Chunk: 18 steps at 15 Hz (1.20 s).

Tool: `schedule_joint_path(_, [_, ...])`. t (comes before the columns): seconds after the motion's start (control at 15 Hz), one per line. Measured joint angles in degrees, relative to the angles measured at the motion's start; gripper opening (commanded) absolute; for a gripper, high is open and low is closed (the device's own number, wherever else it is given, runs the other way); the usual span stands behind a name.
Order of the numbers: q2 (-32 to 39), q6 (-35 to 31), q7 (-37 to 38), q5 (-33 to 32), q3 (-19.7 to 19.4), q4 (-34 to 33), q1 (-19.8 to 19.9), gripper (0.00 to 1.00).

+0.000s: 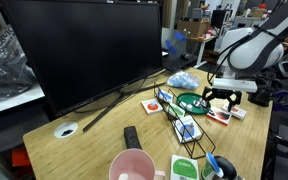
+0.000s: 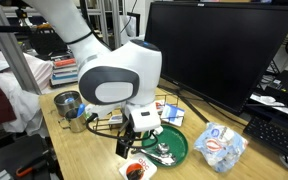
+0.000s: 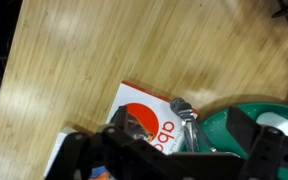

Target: Put the silver pincers in the pink pot

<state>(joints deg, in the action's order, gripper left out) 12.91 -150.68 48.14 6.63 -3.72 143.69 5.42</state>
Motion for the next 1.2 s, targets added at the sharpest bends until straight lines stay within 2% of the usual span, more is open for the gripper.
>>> schedule_joint_path(0.33, [4.6, -0.2, -0.9, -0.2, -2.4, -4.0, -0.5, 1.00])
schedule_joint_path(0.87, [10.1, -0.2, -1.4, -0.1, -2.8, -8.0, -1.7, 0.99])
schedule_joint_path(1.13, [10.7, -0.2, -1.5, -0.1, -3.3, -8.7, -1.9, 0.75])
schedule_joint_path(1.2, [10.7, -0.2, -1.6, 0.0, -3.3, -8.9, -1.9, 0.73])
